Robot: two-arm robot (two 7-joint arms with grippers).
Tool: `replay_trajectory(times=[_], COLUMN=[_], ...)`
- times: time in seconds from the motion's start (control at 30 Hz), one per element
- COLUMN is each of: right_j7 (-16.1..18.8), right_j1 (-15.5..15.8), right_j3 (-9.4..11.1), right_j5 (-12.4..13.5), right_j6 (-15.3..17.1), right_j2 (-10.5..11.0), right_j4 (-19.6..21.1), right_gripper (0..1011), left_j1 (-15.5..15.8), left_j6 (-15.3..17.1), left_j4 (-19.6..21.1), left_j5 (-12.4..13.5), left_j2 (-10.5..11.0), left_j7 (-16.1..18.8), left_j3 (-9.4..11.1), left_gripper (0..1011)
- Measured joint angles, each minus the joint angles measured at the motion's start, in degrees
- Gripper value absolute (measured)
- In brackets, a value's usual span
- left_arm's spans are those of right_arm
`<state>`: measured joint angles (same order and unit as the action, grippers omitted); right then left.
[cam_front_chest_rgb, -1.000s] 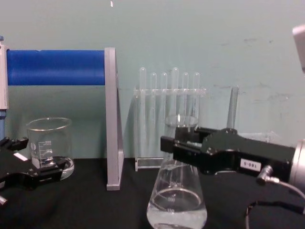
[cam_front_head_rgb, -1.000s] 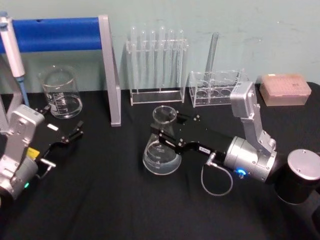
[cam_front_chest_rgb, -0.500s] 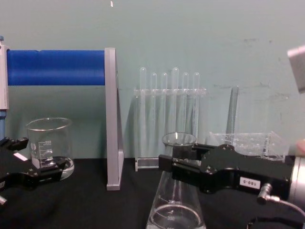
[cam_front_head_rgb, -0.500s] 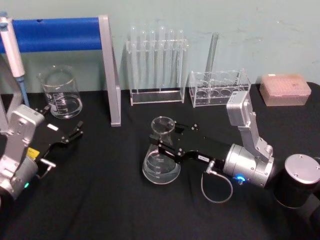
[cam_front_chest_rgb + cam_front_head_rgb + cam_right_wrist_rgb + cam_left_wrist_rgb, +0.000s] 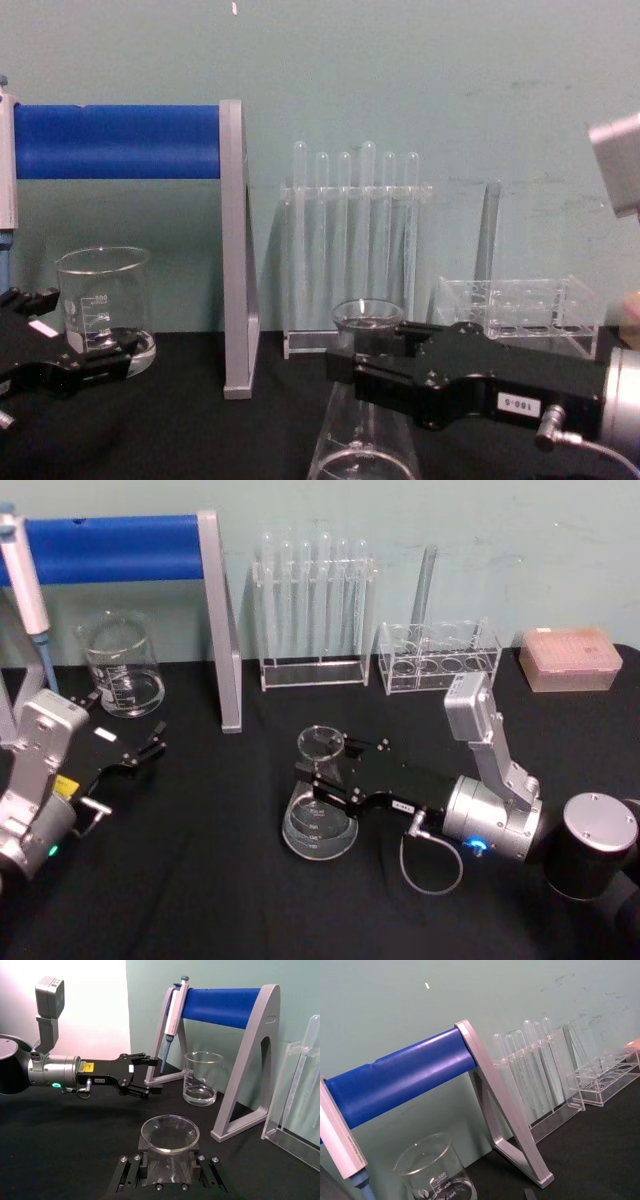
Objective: Grasp the erlenmeyer flask with one hand, shake it three times, then place it back.
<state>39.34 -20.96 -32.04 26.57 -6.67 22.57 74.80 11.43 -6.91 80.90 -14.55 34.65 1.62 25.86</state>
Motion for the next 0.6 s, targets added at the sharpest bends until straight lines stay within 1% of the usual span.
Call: replay_trajectory(times=[0.6], right_j7=[0.3], right_j1=[-0.1], right_j3=[-0.6], right_j5=[0.0], right_j6=[0.2], right_j2=[0.0], right_j4=[-0.5], right_gripper=[449], left_j1=[0.0], left_j6=[0.0], left_j4=[0.0], left_j5=[0.0], left_j2=[0.0], left_j7=[0.0], left_j3=[0.0], left_gripper=[1001])
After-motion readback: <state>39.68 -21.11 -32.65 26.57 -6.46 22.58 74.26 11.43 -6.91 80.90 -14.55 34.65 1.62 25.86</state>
